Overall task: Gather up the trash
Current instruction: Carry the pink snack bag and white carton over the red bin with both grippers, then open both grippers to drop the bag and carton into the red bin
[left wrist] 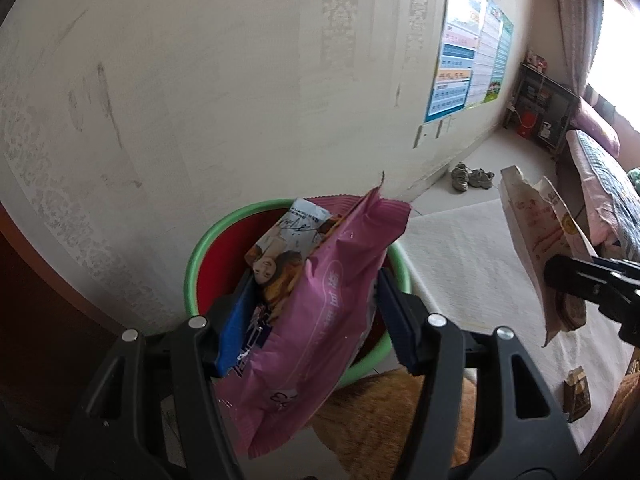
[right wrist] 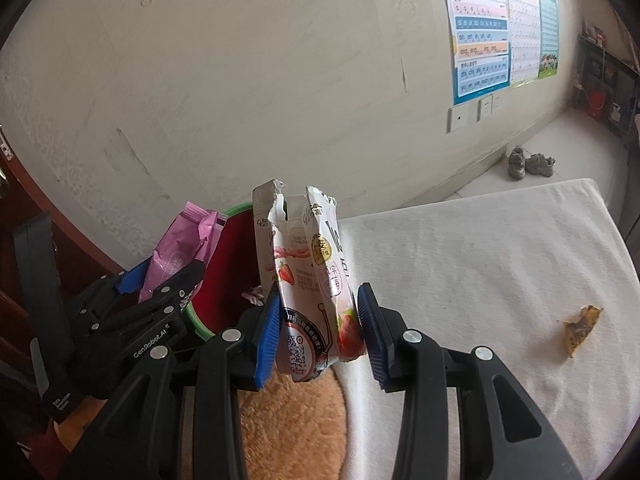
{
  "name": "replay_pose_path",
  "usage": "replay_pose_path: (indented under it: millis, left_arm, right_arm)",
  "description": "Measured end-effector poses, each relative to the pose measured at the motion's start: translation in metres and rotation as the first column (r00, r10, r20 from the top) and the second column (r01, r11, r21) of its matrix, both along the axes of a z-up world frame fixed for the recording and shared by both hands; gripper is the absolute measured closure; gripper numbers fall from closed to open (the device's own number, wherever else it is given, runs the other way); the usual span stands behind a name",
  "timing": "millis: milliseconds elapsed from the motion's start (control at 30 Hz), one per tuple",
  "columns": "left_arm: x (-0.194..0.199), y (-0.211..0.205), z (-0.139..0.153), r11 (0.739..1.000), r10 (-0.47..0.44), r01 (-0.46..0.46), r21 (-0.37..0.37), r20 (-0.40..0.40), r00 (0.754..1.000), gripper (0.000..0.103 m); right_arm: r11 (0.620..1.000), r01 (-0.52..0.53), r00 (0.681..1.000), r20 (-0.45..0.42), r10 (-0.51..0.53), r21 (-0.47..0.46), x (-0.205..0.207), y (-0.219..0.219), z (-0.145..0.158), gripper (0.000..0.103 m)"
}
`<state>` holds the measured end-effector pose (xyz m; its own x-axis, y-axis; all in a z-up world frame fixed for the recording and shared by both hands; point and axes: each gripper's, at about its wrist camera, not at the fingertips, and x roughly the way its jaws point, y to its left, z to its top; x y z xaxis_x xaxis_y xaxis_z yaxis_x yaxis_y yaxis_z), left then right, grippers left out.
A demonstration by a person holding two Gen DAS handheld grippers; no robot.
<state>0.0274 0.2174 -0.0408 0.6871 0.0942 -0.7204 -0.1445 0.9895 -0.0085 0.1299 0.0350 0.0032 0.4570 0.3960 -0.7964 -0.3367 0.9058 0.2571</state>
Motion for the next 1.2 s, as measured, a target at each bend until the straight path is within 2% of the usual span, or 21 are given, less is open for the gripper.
replay_pose_path:
  millis: [367,667,1200]
  left_arm:
    - [0.004,0.029,-0.01,0.998,0.059,-0.059,-0.009,-0.02,0.998,0.045]
    - [0.014,0.046,-0.014,0.997,0.08,-0.08,0.0,-0.024,0.997,0.045]
    - [0.032,0.055,-0.025,0.996,0.094,-0.093,0.008,-0.048,0.994,0.045]
  right_arm:
    - [0.999,-0.04,0.999,-0.012,0.04,-0.006,0.011,0.031,-0.007,0.066]
    - [0.999,-0.044,0.999,-0.031,0.045,0.025,0.03,0.051,-0.013,0.066]
    - [0.997,-0.063,0.996,-0.058,0.066,0.039,0.054,0.074,-0.019,0.066]
